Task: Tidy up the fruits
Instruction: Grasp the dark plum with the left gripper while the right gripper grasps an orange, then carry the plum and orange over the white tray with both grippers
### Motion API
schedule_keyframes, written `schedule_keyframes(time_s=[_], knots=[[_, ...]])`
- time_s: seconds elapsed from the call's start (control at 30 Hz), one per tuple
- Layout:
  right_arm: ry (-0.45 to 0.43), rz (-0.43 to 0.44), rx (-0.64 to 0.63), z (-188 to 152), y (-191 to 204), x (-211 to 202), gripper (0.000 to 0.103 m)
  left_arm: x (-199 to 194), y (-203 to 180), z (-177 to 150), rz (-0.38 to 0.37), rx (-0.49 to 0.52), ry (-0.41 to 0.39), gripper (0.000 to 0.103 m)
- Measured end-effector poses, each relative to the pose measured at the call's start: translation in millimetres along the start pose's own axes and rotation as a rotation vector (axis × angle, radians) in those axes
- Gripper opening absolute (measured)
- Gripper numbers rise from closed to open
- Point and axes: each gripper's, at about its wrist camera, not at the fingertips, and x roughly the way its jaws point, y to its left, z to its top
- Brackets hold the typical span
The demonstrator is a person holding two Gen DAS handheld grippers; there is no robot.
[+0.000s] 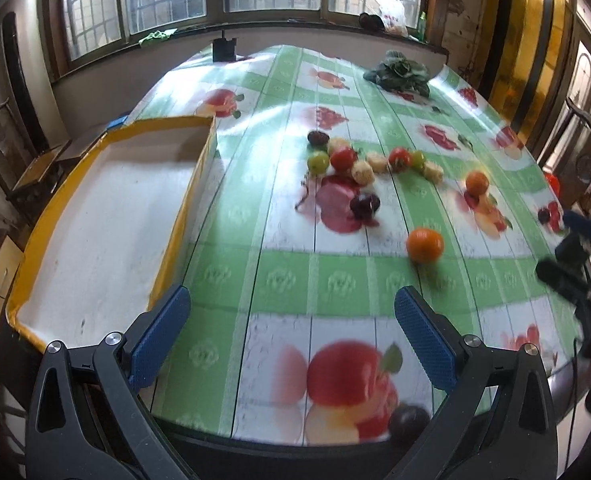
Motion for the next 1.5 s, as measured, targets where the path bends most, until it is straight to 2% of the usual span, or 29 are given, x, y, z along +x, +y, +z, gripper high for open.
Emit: schedule_keyframes(time_s=[0.13, 0.23, 0.33, 0.73, 0.83, 0.9, 0.93, 0.97, 1.1, 1.23, 1.3, 1.5], knots=[[-0.017, 0.079, 0.022, -4.4, -2.9, -7.2, 0.102, -6.4, -4.6, -14.1, -0.013, 0.038, 0.011, 0.103], [-0.024, 0.193, 0.099, -8.8, -9.9, -9.9, 0.102, -11.4, -13.3, -25.7, -0.045, 0.090, 0.024, 0.103], [-0.011, 0.269, 0.165, -14.4, -14.3, -10.9, 0.102, -15.5, -22.4, -36.7, -0.085, 0.154, 0.042, 0.103], [0.065, 0.228, 0.149, -21.3, -6.8, -6.6, 0.102, -6.6, -53.4, -61.8, -0.140, 0.241, 0.114, 0.102], [0.078, 0.246, 0.157, -22.0, -6.0, -4.3, 0.102, -1.3, -55.9, -61.9, -0.146, 0.234, 0.129, 0.086], [0.082, 0.241, 0.157, -21.8, -5.5, -2.1, 0.102, 5.6, -55.8, -61.6, -0.165, 0.223, 0.159, 0.058], [0.084, 0.238, 0.157, -21.6, -5.3, -1.1, 0.102, 6.7, -56.6, -63.1, -0.191, 0.213, 0.170, 0.056], [0.090, 0.243, 0.161, -21.6, -5.2, -0.2, 0.102, 9.0, -56.7, -63.7, -0.220, 0.204, 0.185, 0.048], [0.104, 0.250, 0.167, -21.2, -6.3, 3.4, 0.102, 6.7, -63.9, -63.5, -0.255, 0.225, 0.176, 0.026], [0.108, 0.253, 0.161, -19.2, -3.7, 8.3, 0.102, 7.6, -66.5, -59.2, -0.249, 0.228, 0.175, 0.026], [0.114, 0.251, 0.155, -17.9, -1.3, 12.5, 0.102, 6.7, -65.2, -57.1, -0.223, 0.227, 0.165, 0.026], [0.124, 0.239, 0.146, -11.9, 3.3, 28.0, 0.099, 6.3, -50.1, -42.4, -0.194, 0.190, 0.131, 0.026]])
